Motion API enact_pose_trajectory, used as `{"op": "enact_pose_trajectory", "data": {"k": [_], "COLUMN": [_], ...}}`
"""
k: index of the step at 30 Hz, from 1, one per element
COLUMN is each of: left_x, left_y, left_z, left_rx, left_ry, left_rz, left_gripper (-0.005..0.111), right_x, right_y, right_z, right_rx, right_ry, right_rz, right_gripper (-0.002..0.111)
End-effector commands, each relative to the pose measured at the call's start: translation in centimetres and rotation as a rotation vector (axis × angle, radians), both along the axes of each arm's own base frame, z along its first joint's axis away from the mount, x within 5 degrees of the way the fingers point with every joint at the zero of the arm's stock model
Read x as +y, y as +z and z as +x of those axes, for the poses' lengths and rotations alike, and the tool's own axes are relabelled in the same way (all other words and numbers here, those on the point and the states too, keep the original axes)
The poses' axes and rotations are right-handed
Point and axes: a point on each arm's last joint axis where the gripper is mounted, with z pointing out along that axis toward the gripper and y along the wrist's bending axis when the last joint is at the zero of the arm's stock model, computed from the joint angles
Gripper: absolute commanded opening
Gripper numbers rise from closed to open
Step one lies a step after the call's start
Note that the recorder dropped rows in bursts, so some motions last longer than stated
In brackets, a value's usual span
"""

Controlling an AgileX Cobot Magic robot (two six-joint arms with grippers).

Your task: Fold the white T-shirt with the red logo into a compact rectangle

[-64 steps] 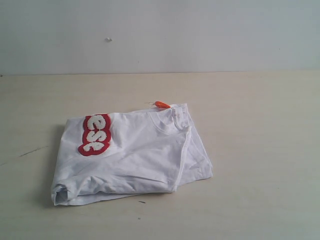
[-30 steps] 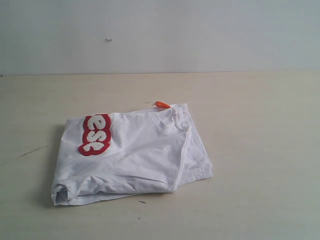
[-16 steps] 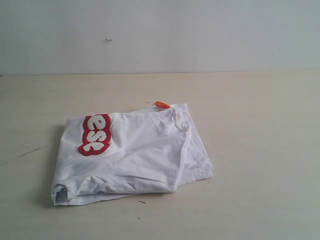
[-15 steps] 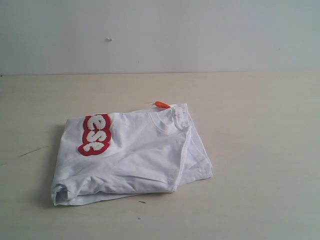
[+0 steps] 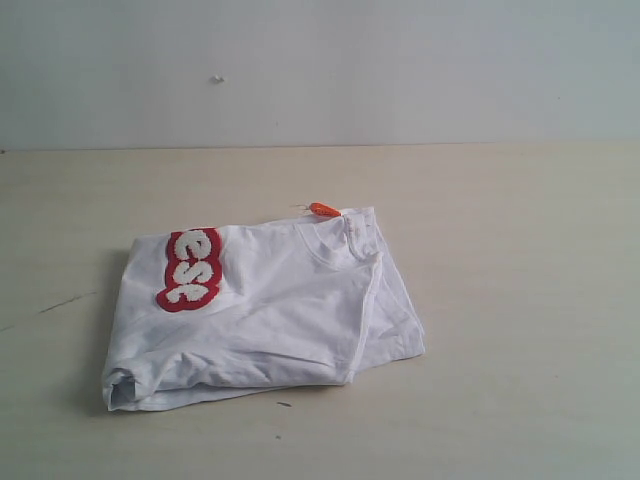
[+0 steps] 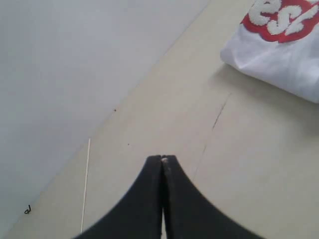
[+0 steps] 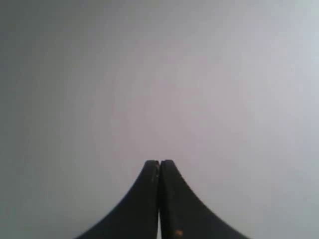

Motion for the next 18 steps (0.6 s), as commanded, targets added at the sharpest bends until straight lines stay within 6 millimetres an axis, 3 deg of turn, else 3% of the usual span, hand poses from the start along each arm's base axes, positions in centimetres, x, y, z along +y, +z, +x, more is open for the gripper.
{"op": "enact_pose_trajectory", "data": {"k": [1, 3, 9, 18], "left_x": [-0.01, -0.02, -0.03, -0.03], "left_y": [-0.16, -0.03, 0.01, 0.01], "left_z": [-0.08, -0.04, -0.03, -0.03], "left_rx": [0.017, 0.006, 0.023, 0.027], "left_ry": [0.006, 0.025, 0.155, 0.182], "left_rz": [-0.028, -0.104, -0.599, -0.7], "left_gripper": [0.0, 0.0, 0.0, 0.0], "right_x": [-0.02, -0.02, -0.02, -0.02], "right_y": [0.08, 0.08, 0.08, 0.08], "right_z": [-0.11, -0.11, -0.11, -0.11], "right_rx": [-0.007, -0.007, -0.007, -0.007], "right_ry": [-0.008, -0.008, -0.008, -0.008], "right_rz": [-0.004, -0.004, -0.004, -0.004], "right_gripper": [0.0, 0.0, 0.0, 0.0]}}
